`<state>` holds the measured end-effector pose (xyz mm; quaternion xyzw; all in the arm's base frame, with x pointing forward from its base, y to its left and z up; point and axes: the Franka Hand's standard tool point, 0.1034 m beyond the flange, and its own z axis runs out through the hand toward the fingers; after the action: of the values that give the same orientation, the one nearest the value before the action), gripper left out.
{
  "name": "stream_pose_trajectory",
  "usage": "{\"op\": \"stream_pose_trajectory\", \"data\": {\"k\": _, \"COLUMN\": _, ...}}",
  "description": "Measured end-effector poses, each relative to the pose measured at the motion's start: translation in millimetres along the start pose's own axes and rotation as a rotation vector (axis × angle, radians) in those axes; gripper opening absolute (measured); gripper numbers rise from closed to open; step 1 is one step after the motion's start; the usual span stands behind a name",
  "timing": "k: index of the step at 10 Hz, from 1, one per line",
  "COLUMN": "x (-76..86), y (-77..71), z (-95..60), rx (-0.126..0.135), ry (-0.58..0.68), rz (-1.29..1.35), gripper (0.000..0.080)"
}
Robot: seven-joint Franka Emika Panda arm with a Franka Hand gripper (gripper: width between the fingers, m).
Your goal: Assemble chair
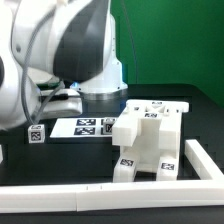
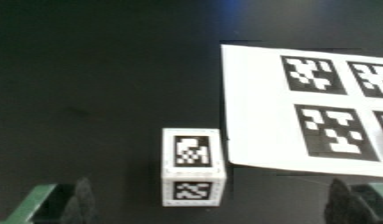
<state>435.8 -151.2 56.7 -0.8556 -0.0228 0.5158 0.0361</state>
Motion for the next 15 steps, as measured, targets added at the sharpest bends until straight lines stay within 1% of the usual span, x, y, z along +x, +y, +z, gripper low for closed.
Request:
{"op": "stream_pose_trajectory", "data": {"k": 1, "x": -1.8, "y": 0.0, "z": 2.6, "rx": 0.002, "ry": -0.02, "rz": 0.002, "gripper": 0.0649}}
{"op": "stream_pose_trajectory", "data": {"k": 3, "x": -0.8, "y": 0.3, "z": 3.4, "rx": 0.002, "ry": -0.02, "rz": 0.002, "gripper": 0.0649}}
{"op": "stream_pose_trajectory", "data": {"k": 4, "x": 3.4, "y": 2.1, "z": 9.9, "rx": -0.004, "ry": -0.004, "rz": 0.023, "gripper": 0.0649}}
{"op": "stream_pose_trajectory", "data": {"k": 5, "x": 8.5, "y": 4.5, "z": 24.8, "rx": -0.011, "ry": 0.03, "rz": 0.02, "gripper": 0.0649}}
{"op": "stream_pose_trajectory", "data": {"k": 6, "x": 6.3, "y": 5.7, "z": 36.6, "rx": -0.003, "ry": 0.025, "rz": 0.02, "gripper": 0.0649}}
{"op": "stream_pose_trajectory", "data": {"k": 8, "x": 6.4, "y": 4.8, "z": 31.0, "rx": -0.005, "ry": 0.026, "rz": 0.019, "gripper": 0.0649}}
{"op": "stream_pose_trajectory", "data": {"k": 9, "x": 6.3, "y": 4.8, "z": 32.0, "rx": -0.004, "ry": 0.024, "rz": 0.019, "gripper": 0.0649}}
{"op": "stream_pose_trajectory", "data": {"k": 10, "x": 7.0, "y": 4.8, "z": 32.4, "rx": -0.009, "ry": 0.035, "rz": 0.025, "gripper": 0.0649}}
{"op": "stream_pose_trajectory", "data": {"k": 11, "x": 6.3, "y": 3.7, "z": 37.1, "rx": -0.023, "ry": 0.071, "rz": 0.025, "gripper": 0.0649}}
{"op": "stream_pose_trajectory", "data": {"k": 12, "x": 3.3, "y": 3.7, "z": 48.4, "rx": -0.024, "ry": 0.091, "rz": 0.021, "gripper": 0.0649}}
{"op": "stream_pose_trajectory", "data": {"k": 13, "x": 3.9, "y": 4.9, "z": 58.3, "rx": -0.024, "ry": 0.103, "rz": 0.02, "gripper": 0.0649}}
{"op": "stream_pose_trajectory", "data": {"k": 14, "x": 6.9, "y": 3.1, "z": 63.3, "rx": -0.034, "ry": 0.121, "rz": 0.015, "gripper": 0.0649}}
{"op": "stream_pose_trajectory", "data": {"k": 15, "x": 9.0, "y": 0.6, "z": 66.6, "rx": -0.038, "ry": 0.119, "rz": 0.013, "gripper": 0.0649}}
